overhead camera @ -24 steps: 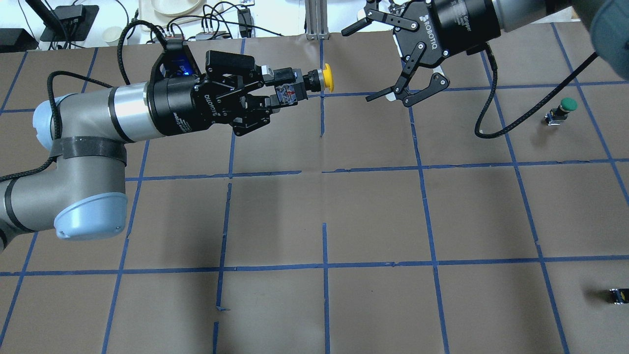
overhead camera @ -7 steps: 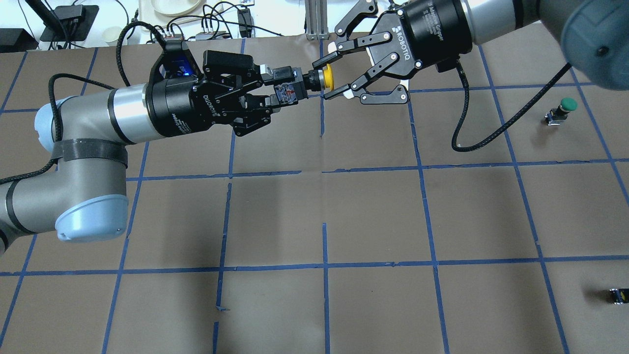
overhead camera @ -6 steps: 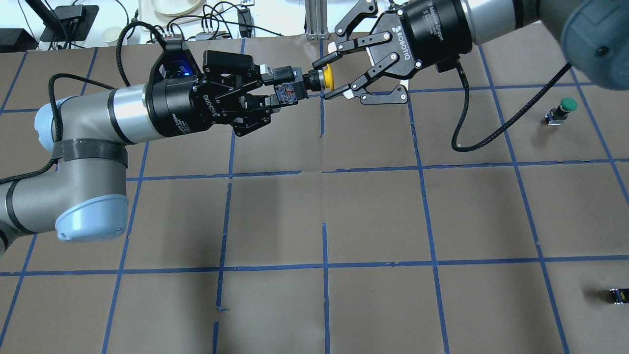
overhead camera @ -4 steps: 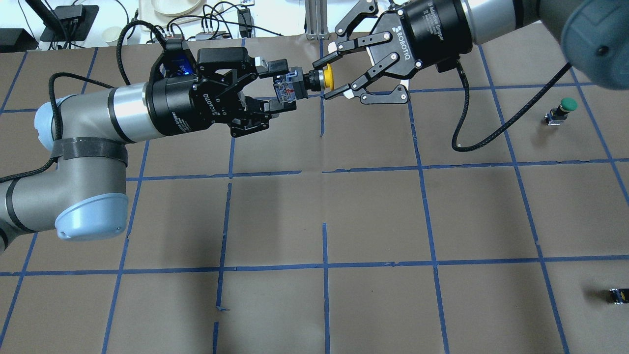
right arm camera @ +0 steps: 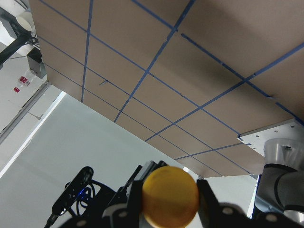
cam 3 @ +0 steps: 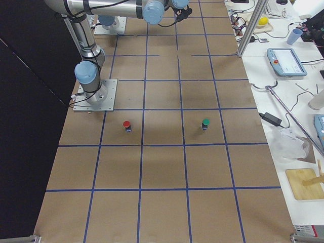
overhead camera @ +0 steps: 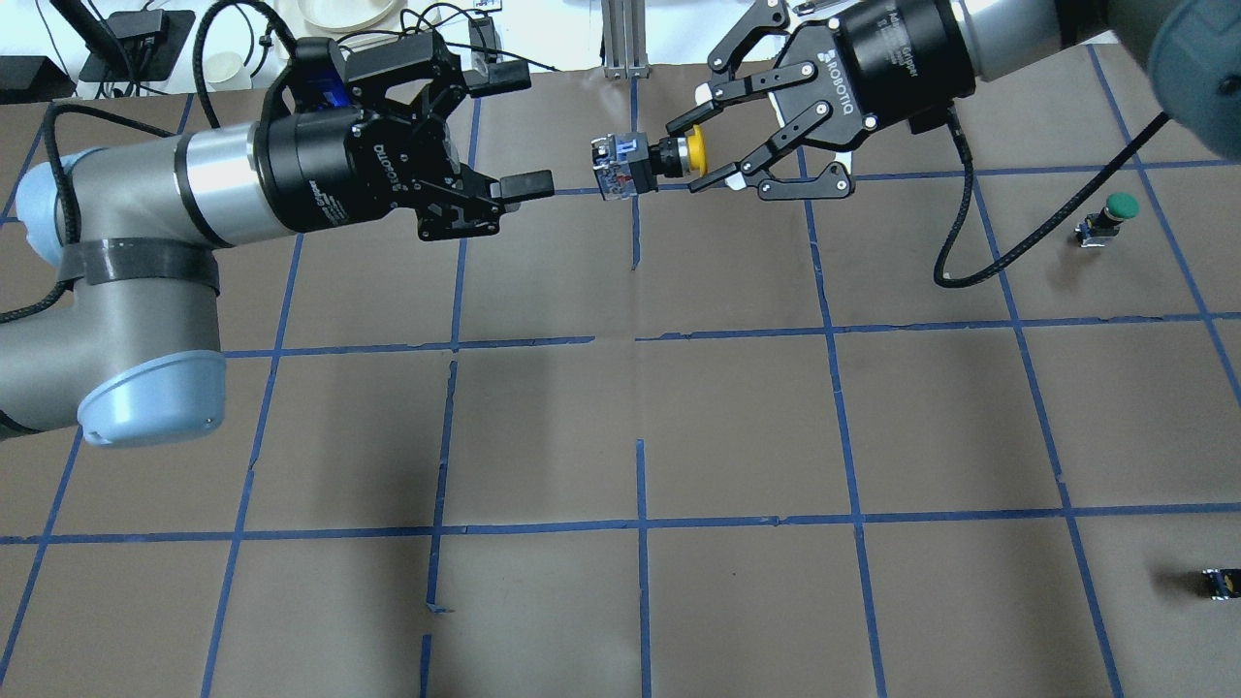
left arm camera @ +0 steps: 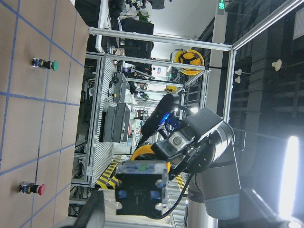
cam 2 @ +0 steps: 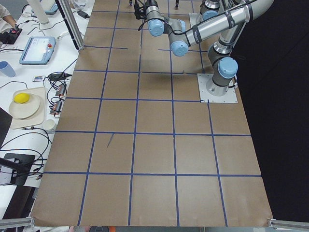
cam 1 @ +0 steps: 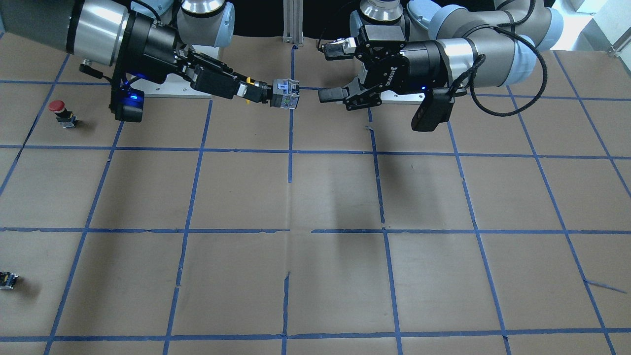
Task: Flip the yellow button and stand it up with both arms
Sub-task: 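Open the left gripper and pull it back from the button, then carry the button with the right gripper while the left arm returns, then lower the yellow button upright onto the table with the right gripper, then open the right gripper and lift it off the standing button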
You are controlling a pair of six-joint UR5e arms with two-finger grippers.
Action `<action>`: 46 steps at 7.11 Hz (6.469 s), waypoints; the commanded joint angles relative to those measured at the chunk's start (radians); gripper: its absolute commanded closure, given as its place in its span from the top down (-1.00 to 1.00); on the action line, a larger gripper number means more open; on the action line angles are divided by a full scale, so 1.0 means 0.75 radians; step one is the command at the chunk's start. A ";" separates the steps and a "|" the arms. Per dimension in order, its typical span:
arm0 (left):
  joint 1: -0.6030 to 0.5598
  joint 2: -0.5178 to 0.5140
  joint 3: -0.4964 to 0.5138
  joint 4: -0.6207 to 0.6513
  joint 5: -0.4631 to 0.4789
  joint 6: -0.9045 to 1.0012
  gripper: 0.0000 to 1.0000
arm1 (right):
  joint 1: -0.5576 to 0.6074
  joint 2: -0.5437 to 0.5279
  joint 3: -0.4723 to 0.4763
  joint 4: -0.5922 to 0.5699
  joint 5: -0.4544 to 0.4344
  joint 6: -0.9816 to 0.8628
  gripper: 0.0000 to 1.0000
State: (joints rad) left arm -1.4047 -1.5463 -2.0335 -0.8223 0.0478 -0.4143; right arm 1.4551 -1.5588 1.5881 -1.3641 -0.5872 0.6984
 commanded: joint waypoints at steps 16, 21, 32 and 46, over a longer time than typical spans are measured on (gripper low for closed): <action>-0.123 -0.104 0.750 -1.045 2.063 0.671 1.00 | -0.445 0.311 0.415 -1.073 -1.919 -0.281 -0.89; -0.105 -0.074 0.752 -1.039 2.059 0.669 1.00 | -0.488 0.391 0.529 -1.368 -2.001 -0.320 -0.75; -0.113 -0.049 0.740 -1.047 2.063 0.663 1.00 | -0.486 0.399 0.558 -1.356 -1.976 -0.322 0.09; -0.113 -0.043 0.733 -1.049 2.070 0.661 1.00 | -0.033 -0.066 0.051 -0.115 -1.412 -0.577 1.00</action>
State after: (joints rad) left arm -1.4907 -1.5783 -1.4843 -1.6100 1.6019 0.0824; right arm 1.3644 -1.5290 1.6344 -1.5508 -1.6946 0.2669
